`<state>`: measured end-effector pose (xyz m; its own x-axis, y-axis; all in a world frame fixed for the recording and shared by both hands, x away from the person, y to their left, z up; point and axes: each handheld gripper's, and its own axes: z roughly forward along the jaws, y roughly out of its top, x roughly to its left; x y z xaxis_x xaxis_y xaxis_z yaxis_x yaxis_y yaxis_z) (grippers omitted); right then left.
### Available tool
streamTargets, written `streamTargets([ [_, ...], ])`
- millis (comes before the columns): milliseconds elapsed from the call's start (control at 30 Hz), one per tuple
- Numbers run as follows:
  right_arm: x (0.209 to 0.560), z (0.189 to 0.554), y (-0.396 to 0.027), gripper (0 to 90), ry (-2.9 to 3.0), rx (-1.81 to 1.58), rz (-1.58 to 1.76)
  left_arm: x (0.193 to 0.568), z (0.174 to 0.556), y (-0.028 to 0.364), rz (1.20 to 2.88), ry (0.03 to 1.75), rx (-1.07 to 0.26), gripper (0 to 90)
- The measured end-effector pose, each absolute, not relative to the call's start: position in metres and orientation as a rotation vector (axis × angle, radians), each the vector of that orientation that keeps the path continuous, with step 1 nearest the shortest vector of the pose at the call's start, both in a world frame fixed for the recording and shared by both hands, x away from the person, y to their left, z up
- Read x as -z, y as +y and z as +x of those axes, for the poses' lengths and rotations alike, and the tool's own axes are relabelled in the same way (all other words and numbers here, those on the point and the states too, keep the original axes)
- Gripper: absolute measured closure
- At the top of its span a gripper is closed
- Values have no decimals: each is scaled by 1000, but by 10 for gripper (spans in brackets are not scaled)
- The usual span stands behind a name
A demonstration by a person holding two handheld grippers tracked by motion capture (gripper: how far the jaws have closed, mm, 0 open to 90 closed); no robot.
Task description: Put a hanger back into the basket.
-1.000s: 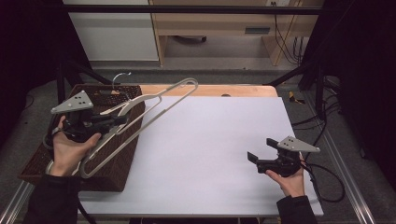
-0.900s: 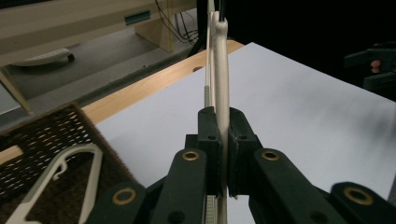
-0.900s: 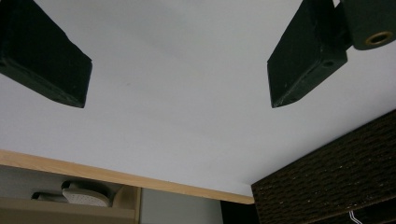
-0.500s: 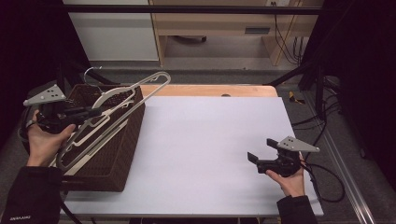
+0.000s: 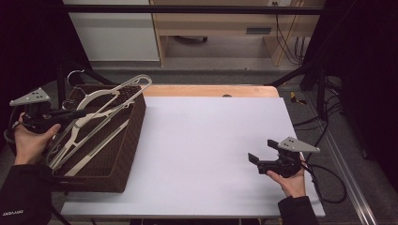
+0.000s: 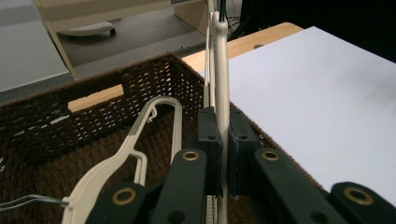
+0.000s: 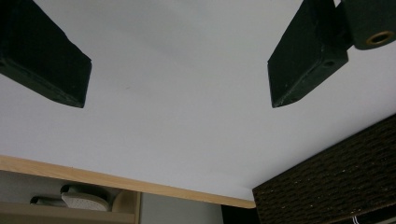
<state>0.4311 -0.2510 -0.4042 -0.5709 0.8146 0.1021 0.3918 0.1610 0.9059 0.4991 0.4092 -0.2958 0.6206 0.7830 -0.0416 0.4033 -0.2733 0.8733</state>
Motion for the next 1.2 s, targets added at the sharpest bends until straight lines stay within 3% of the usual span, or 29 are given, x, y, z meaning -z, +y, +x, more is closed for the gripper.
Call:
streamTargets([
  [600, 406, 432, -250, 64, 2041, -1383, 1150, 316, 499, 446, 1906, 1065, -508, 861],
  [1200, 406, 432, -249, 64, 2046, -1385, 1156, 369, 510, 424, 1965, 1225, -307, 828],
])
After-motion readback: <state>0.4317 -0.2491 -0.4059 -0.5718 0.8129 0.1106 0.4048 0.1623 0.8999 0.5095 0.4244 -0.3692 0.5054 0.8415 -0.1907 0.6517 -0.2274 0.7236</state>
